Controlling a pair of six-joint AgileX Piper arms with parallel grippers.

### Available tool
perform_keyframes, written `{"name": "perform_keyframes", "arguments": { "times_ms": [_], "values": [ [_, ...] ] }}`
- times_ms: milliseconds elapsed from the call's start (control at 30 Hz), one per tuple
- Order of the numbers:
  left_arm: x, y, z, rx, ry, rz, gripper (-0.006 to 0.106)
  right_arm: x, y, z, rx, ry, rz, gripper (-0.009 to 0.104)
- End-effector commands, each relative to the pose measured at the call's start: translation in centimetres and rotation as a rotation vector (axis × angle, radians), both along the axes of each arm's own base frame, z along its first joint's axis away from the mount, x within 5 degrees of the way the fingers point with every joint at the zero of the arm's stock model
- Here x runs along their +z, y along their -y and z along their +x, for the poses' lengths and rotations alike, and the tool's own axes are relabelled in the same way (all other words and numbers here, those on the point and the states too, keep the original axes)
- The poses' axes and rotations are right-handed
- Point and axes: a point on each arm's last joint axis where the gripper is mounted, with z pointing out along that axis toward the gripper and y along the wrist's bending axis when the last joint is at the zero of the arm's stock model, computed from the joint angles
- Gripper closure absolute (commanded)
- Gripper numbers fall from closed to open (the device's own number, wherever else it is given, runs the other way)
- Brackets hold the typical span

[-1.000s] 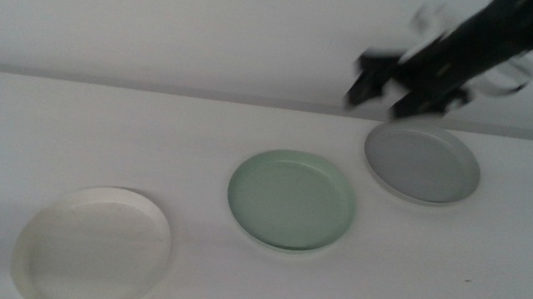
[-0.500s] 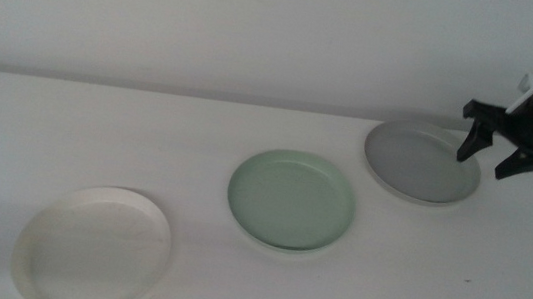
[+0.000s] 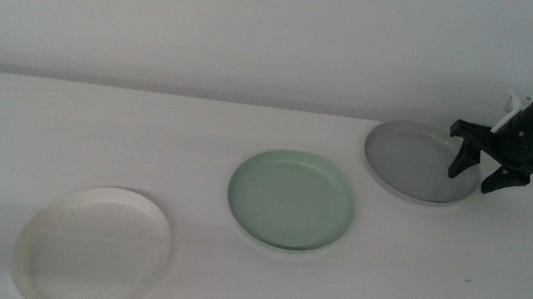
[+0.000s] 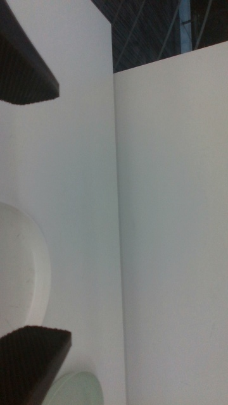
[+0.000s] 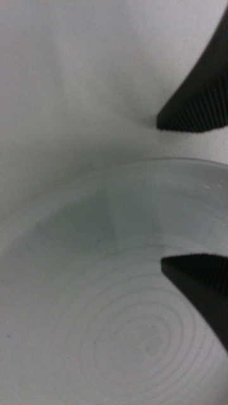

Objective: Stack the three bowls on top of each other.

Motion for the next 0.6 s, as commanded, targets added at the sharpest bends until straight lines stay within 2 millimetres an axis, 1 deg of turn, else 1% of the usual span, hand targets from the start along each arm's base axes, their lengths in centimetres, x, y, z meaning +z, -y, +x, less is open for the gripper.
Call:
{"name": "perform_keyframes", "arguments": {
  "times_ms": [0, 67, 233, 300, 400, 500, 567],
  "values": [
    [-1.0, 0.0, -0.1, 0.000, 0.013, -0.010, 0.007, -1.9, 0.2, 0.2, -0.007, -0.011, -0.011, 0.044],
    [-1.0, 0.0, -0.1, 0.000, 0.013, -0.010, 0.007, -2.4, 0.3, 0.3, -0.009, -0.012, -0.011, 0.057],
    [-1.0, 0.0, -0.1, 0.000, 0.013, -0.010, 0.007, -2.9, 0.3, 0.4, -0.015, -0.006, -0.010, 0.098],
    [-1.0, 0.0, -0.1, 0.000, 0.013, -0.010, 0.007, -2.9, 0.4, 0.3, -0.020, -0.015, 0.000, 0.097],
    [-1.0, 0.0, -0.1, 0.000, 0.013, -0.010, 0.007, -1.5, 0.8, 0.1, 0.003, 0.002, 0.036, 0.097],
    [-1.0, 0.0, -0.1, 0.000, 0.013, -0.010, 0.007, 1.5, 1.9, -0.2, 0.018, 0.057, 0.076, 0.097],
    [-1.0, 0.0, -0.1, 0.000, 0.013, -0.010, 0.007, 3.8, 2.7, -1.1, 0.003, 0.087, 0.089, 0.097]
  ]
}}
